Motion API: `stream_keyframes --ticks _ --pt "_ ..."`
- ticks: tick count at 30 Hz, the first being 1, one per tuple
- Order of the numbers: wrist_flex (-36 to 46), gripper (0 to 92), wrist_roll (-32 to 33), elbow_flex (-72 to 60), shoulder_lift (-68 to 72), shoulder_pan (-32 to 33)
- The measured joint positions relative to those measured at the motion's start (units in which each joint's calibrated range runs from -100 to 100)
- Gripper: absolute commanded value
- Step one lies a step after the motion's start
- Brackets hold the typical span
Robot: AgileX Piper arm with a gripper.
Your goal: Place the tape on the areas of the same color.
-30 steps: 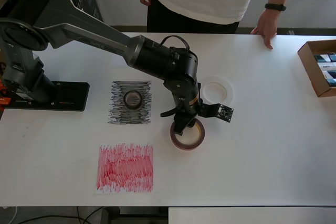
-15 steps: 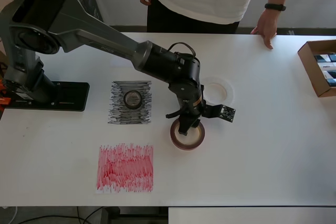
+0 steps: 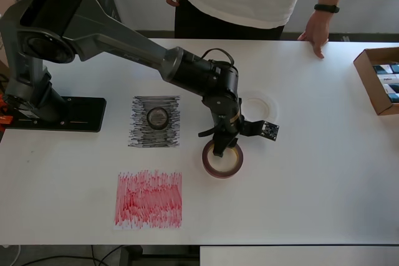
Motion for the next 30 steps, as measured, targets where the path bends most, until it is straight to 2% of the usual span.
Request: stream_keyframes --ticks 12,14,18,30 --pt "-0.16 44.2 0.0 0.0 1.69 -0.09" --pt "-0.16 37.9 0.0 0.0 1.69 -0.09" --pt "-0.16 1.8 -0.74 0.0 1.69 -0.54" --pt "1.41 0.0 -0.86 1.11 -0.61 -0.98"
